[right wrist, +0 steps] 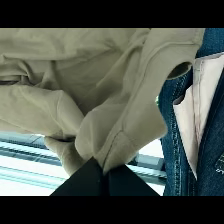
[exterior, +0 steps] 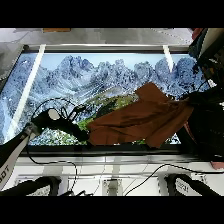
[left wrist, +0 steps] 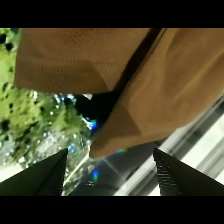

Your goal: Fold the clothes and pants, and hang the long-sleeved shirts on hangers.

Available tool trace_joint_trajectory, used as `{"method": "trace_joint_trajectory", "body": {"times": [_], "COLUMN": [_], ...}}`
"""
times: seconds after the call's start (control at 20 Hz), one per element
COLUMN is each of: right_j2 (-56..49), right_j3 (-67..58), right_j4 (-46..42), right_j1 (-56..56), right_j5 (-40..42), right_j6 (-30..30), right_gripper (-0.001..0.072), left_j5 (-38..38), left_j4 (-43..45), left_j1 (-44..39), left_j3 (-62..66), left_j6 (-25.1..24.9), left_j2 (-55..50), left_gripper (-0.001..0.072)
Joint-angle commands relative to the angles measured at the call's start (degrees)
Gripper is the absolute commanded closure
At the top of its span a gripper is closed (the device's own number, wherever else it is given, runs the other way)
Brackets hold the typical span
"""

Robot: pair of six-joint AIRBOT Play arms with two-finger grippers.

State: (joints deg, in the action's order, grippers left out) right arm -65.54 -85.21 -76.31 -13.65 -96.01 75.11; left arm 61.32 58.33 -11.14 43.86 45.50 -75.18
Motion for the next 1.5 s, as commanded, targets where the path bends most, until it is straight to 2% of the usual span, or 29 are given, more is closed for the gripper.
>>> {"method": "trace_joint_trajectory", "body": {"times": [0.0, 0.05, 0.2, 0.3, 0.35, 0.4, 0.45, 0.65, 0.85, 1.0, 1.1, 1.2, 1.3, 1.45], "right_j2": [0.02, 0.02, 0.02, 0.02, 0.02, 0.02, 0.02, 0.07, 0.07, 0.09, 0.17, 0.39, 1.86, 6.21], "right_j3": [-0.07, -0.07, -0.07, -0.07, -0.07, -0.07, -0.07, -0.09, -2.25, -7.85, -13.03, -18.95, -24.63, -31.45], "right_j4": [0.04, 0.04, 0.11, 0.28, 0.46, 0.68, 1.14, 8.85, 18.34, 19.39, 18.95, 18.99, 19.06, 19.82], "right_j1": [-0.04, -0.04, -0.04, -0.04, -0.04, -0.04, -0.04, -0.02, 0.28, 0.72, 0.72, 0.72, 0.72, 0.72], "right_j5": [0.87, 1.18, 1.22, 1.25, 1.27, 1.44, 1.75, 5.55, 12.09, 14.67, 15.17, 14.58, 14.36, 14.38], "right_j6": [0.04, 0.07, 0.20, 0.20, 0.20, 0.20, 0.20, 0.13, 0.13, 0.13, 0.13, 0.13, 0.11, 0.20], "right_gripper": [0.0697, 0.0697, 0.0697, 0.0697, 0.0697, 0.0697, 0.0697, 0.0697, 0.0697, 0.0697, 0.0697, 0.0697, 0.0697, 0.0697], "left_j5": [-0.50, -0.59, -3.32, -3.93, -3.87, -3.63, -2.99, -2.01, -5.62, -18.56, -31.63, -40.81, -45.70, -48.87], "left_j4": [-0.11, -0.13, -2.89, -7.06, -8.26, -8.39, -7.54, 0.02, 16.31, 26.01, 26.56, 26.56, 26.56, 26.58], "left_j1": [-0.61, -0.61, -0.61, -0.61, -0.61, -0.59, -0.59, 0.76, 5.33, 10.32, 13.92, 16.85, 19.04, 21.18], "left_j3": [-0.17, -0.17, -0.15, -0.15, -0.13, -0.04, 0.35, 7.43, 23.26, 32.02, 32.94, 32.94, 32.94, 32.94], "left_j6": [-4.35, -5.42, -6.25, -10.08, -11.28, -11.39, -11.43, -10.71, -3.72, 0.57, 0.59, 0.59, 0.59, 0.57], "left_j2": [-3.50, -4.13, -4.59, -4.59, -4.59, -4.57, -4.52, -1.31, 7.93, 17.31, 24.02, 29.83, 34.80, 40.17], "left_gripper": [0.0174, 0.0222, 0.0249, 0.0417, 0.0447, 0.0628, 0.0690, 0.0692, 0.0692, 0.0692, 0.0691, 0.0691, 0.0691, 0.0691]}}
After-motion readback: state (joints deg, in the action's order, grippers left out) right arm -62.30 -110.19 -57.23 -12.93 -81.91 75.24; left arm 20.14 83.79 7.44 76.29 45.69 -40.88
